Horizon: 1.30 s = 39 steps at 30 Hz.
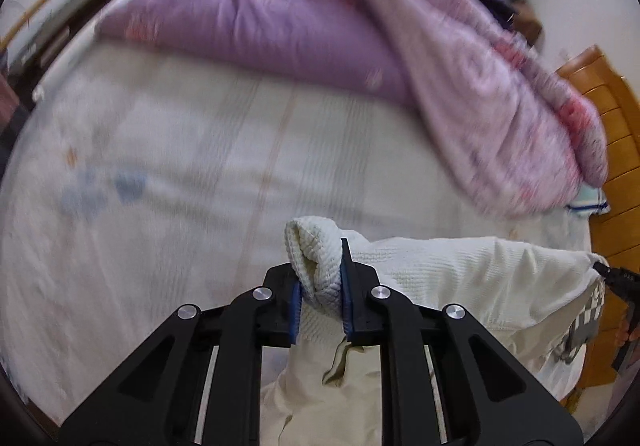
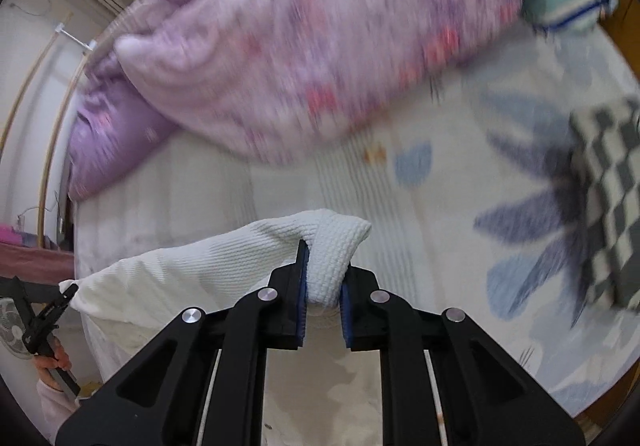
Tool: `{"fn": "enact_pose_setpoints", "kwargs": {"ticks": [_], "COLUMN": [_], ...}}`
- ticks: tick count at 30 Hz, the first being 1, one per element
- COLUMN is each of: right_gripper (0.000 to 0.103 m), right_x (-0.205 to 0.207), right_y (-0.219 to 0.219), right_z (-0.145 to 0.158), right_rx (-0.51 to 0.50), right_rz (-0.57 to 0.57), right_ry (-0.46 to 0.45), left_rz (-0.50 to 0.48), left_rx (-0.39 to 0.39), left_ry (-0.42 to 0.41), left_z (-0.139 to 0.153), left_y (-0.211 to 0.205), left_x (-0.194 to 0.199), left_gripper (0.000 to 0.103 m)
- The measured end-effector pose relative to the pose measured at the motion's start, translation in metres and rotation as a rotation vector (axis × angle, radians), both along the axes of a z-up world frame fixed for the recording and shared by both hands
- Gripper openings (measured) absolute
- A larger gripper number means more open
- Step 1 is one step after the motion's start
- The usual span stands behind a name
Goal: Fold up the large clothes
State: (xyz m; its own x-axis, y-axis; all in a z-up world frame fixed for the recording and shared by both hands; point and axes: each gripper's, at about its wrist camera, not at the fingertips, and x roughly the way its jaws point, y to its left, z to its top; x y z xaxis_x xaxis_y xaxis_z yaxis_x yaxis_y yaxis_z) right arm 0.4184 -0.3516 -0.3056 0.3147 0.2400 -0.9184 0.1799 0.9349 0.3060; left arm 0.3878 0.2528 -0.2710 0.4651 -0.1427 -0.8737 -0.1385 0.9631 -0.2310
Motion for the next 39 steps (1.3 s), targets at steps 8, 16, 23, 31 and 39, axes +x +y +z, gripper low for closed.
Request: {"fn": "enact_pose_setpoints", "kwargs": {"ticks": [8,16,23,31,39], "right_gripper": [0.012,0.011,0.020,0.084,0.017], "right_x": [-0.048,-0.225,-0.290,-0.285,-0.251], "right_y": [-0.006,-0.023,-0.032,-0.007,0.011], "right_z": [0.036,-0.115,-0.171,-0.132,-0.208], "right_rx": [-0.043,0.017,0.049,0.251,0.375], "right_rz": [0.134,0.042,-0.089,-0.252,-0.553], "right_ry": [-0.169,0.116,0.386,0.342,0.434], "left_rz": [-0.117,-0.037,0.029,0.240,0.309], "left_rx": [0.125,0.038,-0.002,-0.293,-0.205], "left_ry": [-0.142,0.133,0.353,0.339,0.469], "left_z": [0.021,-0.129,-0.175,-0.165,-0.215], "left_y": [-0.045,-0.044,-0.038,-0.040,-0.066], "left_x": [-0.046,-0.214,-0.277,-0.266,-0.229], "left_gripper": [0.016,0.015,0.016,0.066,0.015]}}
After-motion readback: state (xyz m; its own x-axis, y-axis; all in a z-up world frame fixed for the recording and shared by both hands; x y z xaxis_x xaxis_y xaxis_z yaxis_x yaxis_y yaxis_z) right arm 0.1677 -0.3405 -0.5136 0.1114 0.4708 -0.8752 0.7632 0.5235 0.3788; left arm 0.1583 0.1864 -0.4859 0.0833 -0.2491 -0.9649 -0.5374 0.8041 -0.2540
